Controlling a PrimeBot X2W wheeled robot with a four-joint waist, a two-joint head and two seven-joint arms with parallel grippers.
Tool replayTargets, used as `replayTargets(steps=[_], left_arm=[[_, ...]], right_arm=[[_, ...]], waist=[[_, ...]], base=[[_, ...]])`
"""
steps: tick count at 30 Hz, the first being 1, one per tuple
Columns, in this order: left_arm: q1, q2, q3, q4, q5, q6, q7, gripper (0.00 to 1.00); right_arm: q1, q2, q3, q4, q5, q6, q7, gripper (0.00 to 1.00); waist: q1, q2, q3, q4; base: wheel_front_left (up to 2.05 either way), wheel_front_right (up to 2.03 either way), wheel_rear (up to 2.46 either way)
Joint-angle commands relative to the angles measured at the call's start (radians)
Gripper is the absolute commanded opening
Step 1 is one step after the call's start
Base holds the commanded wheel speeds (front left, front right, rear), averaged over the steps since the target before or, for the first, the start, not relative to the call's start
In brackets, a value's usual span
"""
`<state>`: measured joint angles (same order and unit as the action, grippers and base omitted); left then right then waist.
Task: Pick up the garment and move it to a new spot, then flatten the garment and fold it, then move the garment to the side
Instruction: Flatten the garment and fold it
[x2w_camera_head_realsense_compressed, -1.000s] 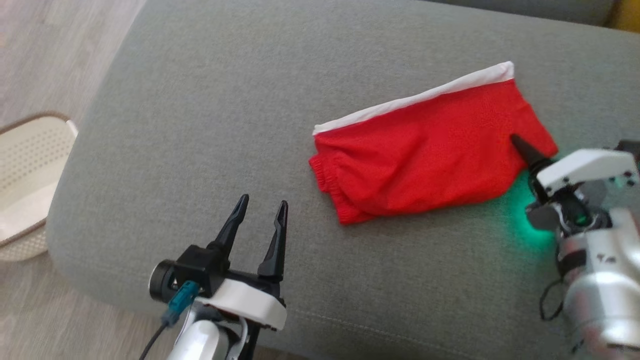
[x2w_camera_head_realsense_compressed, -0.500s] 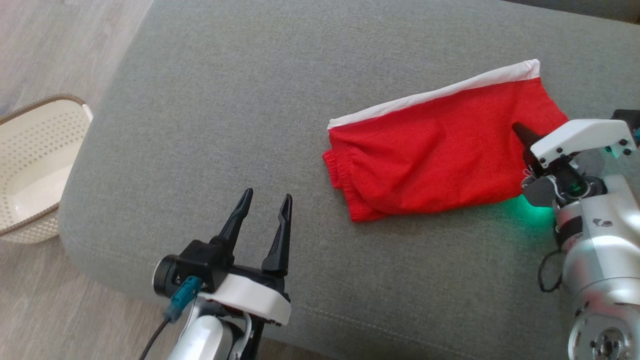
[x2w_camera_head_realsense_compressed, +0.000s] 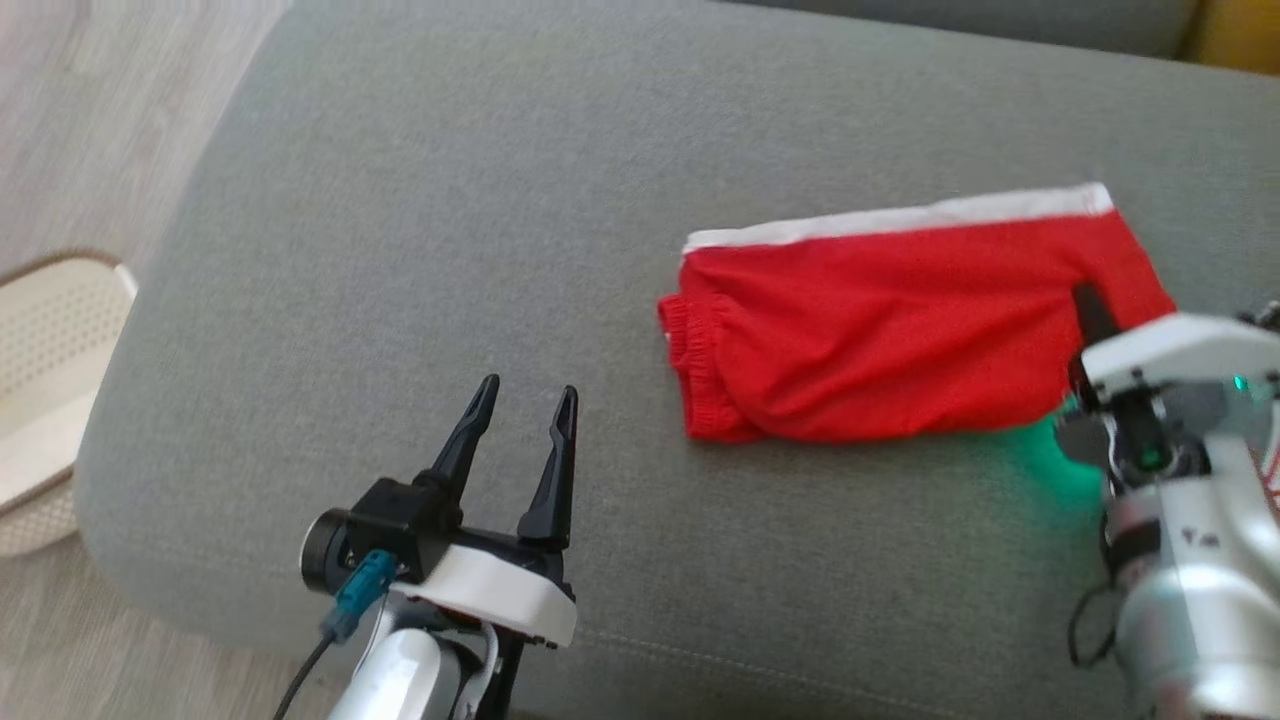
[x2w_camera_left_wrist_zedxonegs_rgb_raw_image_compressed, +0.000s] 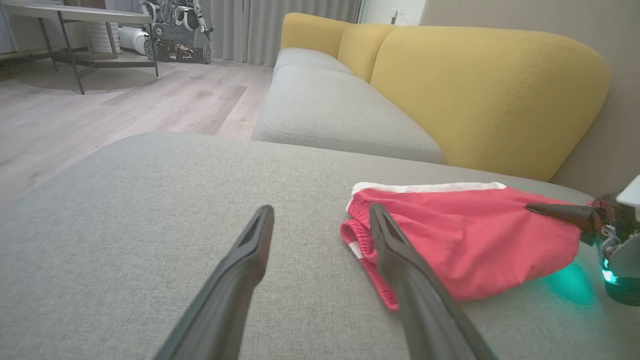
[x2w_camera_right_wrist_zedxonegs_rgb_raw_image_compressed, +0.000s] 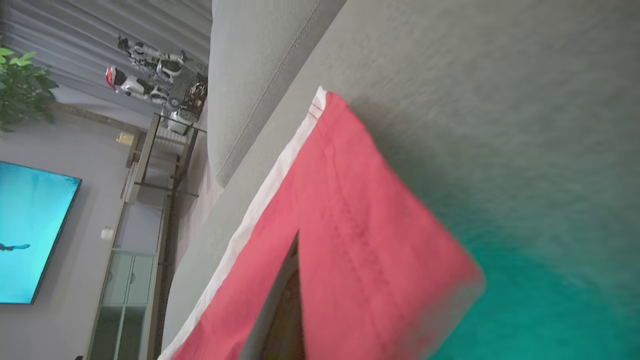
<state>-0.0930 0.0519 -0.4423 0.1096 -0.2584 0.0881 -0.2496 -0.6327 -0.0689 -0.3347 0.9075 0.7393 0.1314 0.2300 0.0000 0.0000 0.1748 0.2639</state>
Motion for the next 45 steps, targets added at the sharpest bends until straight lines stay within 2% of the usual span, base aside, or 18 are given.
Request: replayTargets(steps=[1, 6, 9, 16, 19, 25, 31, 42, 43, 44, 45], left_arm=[[-0.024, -0.002, 0.033, -0.024, -0.003, 0.0, -0.012, 1.0], [-0.007, -0.002, 0.035, -0.022, -0.008, -0.003, -0.012, 1.0], [-0.002, -0.002, 0.032, -0.023, -0.012, -0.003, -0.012, 1.0], [-0.004, -0.002, 0.028, -0.02, -0.012, -0.011, -0.012, 1.0], [-0.001, -0.002, 0.032, -0.015, -0.009, -0.014, -0.012, 1.0], [0.008, -0.002, 0.038, -0.013, -0.011, -0.016, -0.012, 1.0], [0.015, -0.002, 0.038, -0.015, -0.011, -0.017, -0.012, 1.0], [0.017, -0.002, 0.028, -0.022, -0.023, -0.011, -0.012, 1.0], [0.018, -0.002, 0.026, -0.022, -0.024, -0.01, -0.012, 1.0], [0.018, -0.002, 0.024, -0.022, -0.026, -0.009, -0.012, 1.0], [0.019, -0.002, 0.023, -0.022, -0.027, -0.009, -0.012, 1.0]], right_arm=[[0.006, 0.014, 0.013, -0.049, 0.008, -0.001, -0.025, 0.0], [0.097, 0.017, -0.021, -0.105, -0.001, -0.001, -0.083, 0.0], [0.133, 0.018, 0.003, -0.124, -0.055, -0.001, -0.095, 0.0], [0.078, 0.018, 0.053, -0.096, -0.111, -0.001, -0.175, 0.0], [0.052, 0.019, 0.133, -0.11, -0.07, -0.001, -0.215, 0.0], [0.093, 0.019, 0.382, -0.228, 0.044, -0.001, -0.277, 0.0], [0.138, 0.019, 0.554, -0.297, 0.055, -0.001, -0.284, 0.0], [0.121, 0.019, 0.701, -0.196, 0.025, -0.001, -0.293, 0.0], [0.117, 0.019, 0.712, -0.183, 0.022, -0.001, -0.298, 0.35], [0.113, 0.019, 0.727, -0.175, 0.021, -0.001, -0.303, 1.0], [0.111, 0.019, 0.743, -0.171, 0.031, -0.001, -0.304, 1.0]], waist=[[0.0, 0.0, -0.023, -0.019], [0.0, 0.0, -0.06, -0.045], [0.0, 0.0, -0.067, -0.053], [0.0, 0.0, -0.076, -0.042], [0.0, 0.0, -0.084, -0.027], [0.0, 0.0, -0.101, 0.003], [0.0, 0.0, -0.107, 0.027], [0.0, 0.0, -0.091, 0.073], [0.0, 0.0, -0.091, 0.075], [0.0, 0.0, -0.09, 0.078], [0.0, 0.0, -0.09, 0.081]], base=[[0.0, 0.0, 0.0], [0.0, 0.0, 0.0], [0.0, 0.0, 0.0], [0.0, 0.0, 0.0], [0.0, 0.0, 0.0], [0.0, 0.0, 0.0], [0.0, 0.0, 0.0], [0.0, 0.0, 0.0], [0.0, 0.0, 0.0], [0.0, 0.0, 0.0], [0.0, 0.0, 0.0]])
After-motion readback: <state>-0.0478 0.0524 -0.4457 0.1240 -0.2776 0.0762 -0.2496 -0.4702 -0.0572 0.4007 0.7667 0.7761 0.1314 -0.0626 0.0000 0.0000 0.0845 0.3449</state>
